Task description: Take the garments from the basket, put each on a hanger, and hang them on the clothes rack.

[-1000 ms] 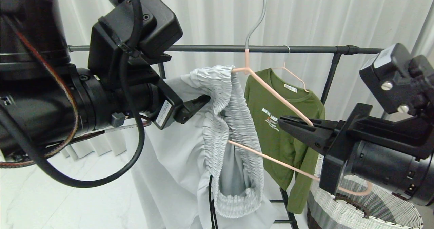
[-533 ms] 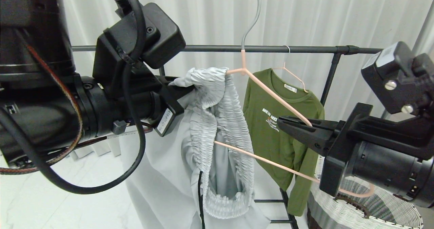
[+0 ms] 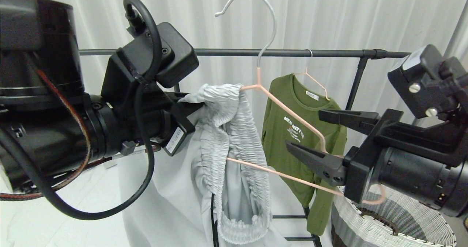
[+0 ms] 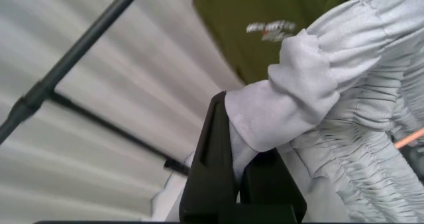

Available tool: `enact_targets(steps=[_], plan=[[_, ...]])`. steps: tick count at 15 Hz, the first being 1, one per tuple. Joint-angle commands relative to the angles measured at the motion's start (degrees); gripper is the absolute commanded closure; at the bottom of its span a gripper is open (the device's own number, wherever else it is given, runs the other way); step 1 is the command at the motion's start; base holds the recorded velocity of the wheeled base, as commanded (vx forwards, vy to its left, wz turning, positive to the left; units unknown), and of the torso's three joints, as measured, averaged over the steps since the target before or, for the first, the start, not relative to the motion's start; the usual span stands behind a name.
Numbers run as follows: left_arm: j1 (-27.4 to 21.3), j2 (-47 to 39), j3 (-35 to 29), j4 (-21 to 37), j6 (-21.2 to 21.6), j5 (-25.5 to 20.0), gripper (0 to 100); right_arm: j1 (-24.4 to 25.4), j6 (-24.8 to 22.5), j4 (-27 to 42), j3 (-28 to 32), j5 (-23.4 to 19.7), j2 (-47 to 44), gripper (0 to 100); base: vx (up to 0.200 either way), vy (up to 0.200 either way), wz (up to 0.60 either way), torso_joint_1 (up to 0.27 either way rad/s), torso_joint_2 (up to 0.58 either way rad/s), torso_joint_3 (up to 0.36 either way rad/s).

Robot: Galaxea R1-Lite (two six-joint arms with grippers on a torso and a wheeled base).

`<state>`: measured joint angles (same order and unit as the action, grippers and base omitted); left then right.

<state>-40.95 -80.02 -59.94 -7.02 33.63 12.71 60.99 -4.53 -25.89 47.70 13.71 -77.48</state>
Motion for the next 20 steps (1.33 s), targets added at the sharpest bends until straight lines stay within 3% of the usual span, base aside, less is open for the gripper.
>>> enact_targets(steps=[1, 5, 6, 7, 13, 20], plan=[[0.3, 0.7, 1.6, -0.1, -0.4, 3.6, 100, -1.9, -0.1, 0.1, 0.1, 0.1, 0.1, 0, 0.0, 0.0, 0.0, 0.0, 0.0, 0.0], [0.3, 0.4, 1.9, -0.1, -7.4, 13.6, 100, -2.5, -0.5, -0.1, -0.2, 0.1, 0.4, 0, 0.0, 0.0, 0.0, 0.0, 0.0, 0.0], [0.3, 0.3, 1.8, -0.1, -8.5, 14.5, 100, -2.5, -0.5, -0.1, -0.3, 0.1, 0.3, 0, 0.0, 0.0, 0.0, 0.0, 0.0, 0.0], [0.1, 0.5, 1.3, -0.1, -12.2, 15.8, 100, -2.2, -0.7, -0.1, -0.7, 0.0, 0.2, 0, 0.0, 0.0, 0.0, 0.0, 0.0, 0.0], [-0.1, 1.3, -2.7, -0.1, -17.5, 15.8, 100, -0.3, 2.2, -0.2, -2.4, -0.1, -3.2, 0, 0.0, 0.0, 0.0, 0.0, 0.0, 0.0], [-1.2, 0.9, -4.7, -0.2, -19.5, 15.6, 100, 0.5, 10.3, -0.4, 4.0, 0.2, -14.5, 0, 0.0, 0.0, 0.0, 0.0, 0.0, 0.0]])
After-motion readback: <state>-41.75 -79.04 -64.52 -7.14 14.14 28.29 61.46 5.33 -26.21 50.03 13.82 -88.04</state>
